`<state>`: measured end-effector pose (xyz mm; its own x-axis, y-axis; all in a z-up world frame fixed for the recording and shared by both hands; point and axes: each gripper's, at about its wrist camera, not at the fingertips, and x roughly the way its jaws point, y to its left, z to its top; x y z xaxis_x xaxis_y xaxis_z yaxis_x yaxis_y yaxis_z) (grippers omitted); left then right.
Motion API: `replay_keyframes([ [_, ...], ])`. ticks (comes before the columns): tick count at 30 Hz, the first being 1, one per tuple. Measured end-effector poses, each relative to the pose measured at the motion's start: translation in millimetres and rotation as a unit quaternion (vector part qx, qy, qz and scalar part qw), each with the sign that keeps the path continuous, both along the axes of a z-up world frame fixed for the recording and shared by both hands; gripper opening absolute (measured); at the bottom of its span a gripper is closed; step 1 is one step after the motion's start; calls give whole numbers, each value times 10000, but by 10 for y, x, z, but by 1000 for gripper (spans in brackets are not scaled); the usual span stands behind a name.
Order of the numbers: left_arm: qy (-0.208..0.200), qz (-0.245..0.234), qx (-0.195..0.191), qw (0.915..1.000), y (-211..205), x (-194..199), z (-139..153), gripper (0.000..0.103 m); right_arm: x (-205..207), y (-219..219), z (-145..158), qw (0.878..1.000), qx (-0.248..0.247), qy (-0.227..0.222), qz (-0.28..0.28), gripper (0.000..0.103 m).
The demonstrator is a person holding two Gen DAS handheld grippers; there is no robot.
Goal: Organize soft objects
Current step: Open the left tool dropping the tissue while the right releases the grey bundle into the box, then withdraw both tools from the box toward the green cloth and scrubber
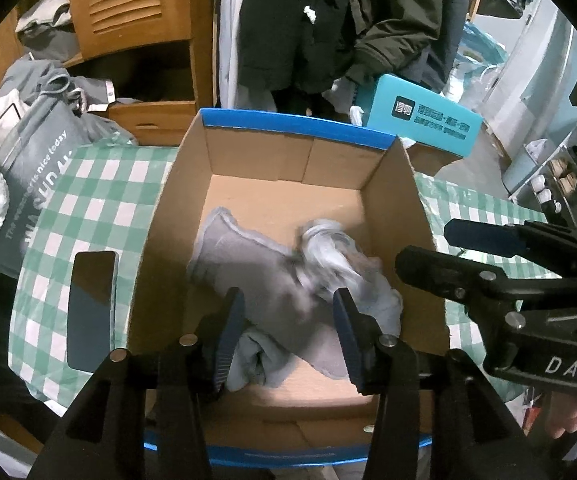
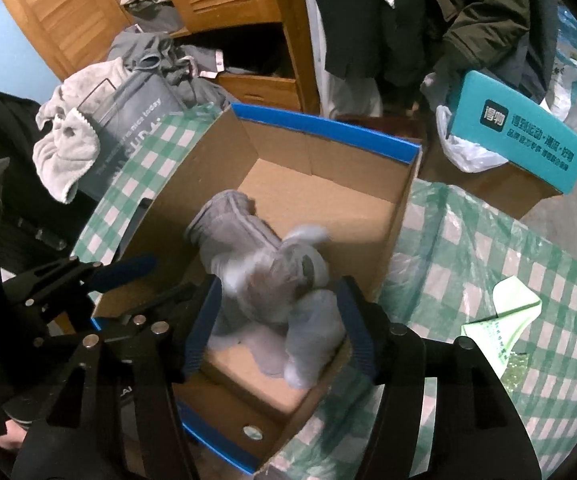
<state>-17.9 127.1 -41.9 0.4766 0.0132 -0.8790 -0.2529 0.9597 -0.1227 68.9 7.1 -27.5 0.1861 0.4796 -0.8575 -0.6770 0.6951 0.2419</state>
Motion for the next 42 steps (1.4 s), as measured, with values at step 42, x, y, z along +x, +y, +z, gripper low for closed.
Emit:
replay_keyframes([
  [42,-6,-1010,59,9949,-1122,342,135,51,244,-1578,-49,9920,10,41,-1258,68],
])
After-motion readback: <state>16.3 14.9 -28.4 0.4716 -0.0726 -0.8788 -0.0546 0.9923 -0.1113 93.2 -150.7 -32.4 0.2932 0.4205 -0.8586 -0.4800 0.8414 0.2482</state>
